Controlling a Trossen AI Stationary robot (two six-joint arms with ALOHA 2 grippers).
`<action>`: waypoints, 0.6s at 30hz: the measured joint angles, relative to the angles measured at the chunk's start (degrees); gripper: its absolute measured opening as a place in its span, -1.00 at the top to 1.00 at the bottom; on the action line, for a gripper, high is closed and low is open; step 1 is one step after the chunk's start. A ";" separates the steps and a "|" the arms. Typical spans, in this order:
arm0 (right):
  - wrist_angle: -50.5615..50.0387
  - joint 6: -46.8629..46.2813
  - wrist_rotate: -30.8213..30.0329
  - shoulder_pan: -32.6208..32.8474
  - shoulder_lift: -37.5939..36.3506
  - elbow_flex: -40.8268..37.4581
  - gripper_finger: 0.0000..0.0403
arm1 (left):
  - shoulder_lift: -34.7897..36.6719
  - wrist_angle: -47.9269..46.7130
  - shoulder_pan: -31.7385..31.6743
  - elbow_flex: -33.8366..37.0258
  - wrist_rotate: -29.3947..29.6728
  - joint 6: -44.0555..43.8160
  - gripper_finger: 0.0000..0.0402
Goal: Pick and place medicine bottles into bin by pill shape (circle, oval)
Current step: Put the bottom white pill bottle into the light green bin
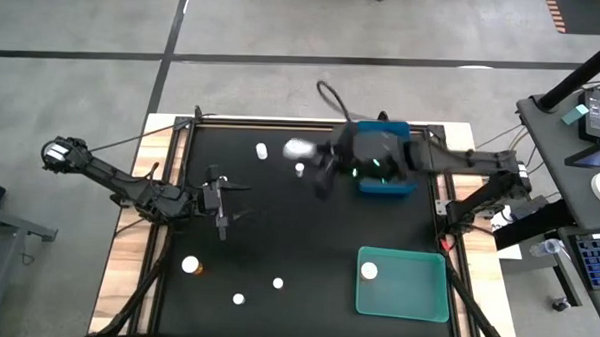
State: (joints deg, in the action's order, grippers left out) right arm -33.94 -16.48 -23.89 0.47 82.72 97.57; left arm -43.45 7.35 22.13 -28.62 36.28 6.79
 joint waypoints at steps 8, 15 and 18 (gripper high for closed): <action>-28.05 -4.50 0.16 -18.98 1.52 4.02 0.30 | -0.01 -0.01 0.01 -0.01 0.03 0.02 -0.26; -37.30 -1.37 16.89 -35.27 7.30 3.92 0.30 | -0.01 0.00 0.02 0.00 0.16 0.04 -0.26; -41.16 1.40 17.76 -39.55 11.13 3.92 0.30 | -0.01 -0.02 0.00 0.00 0.21 0.07 -0.26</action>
State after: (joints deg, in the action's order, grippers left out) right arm -75.11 -15.08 -6.13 -39.08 93.85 101.49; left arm -43.46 7.33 22.13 -28.62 36.49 6.85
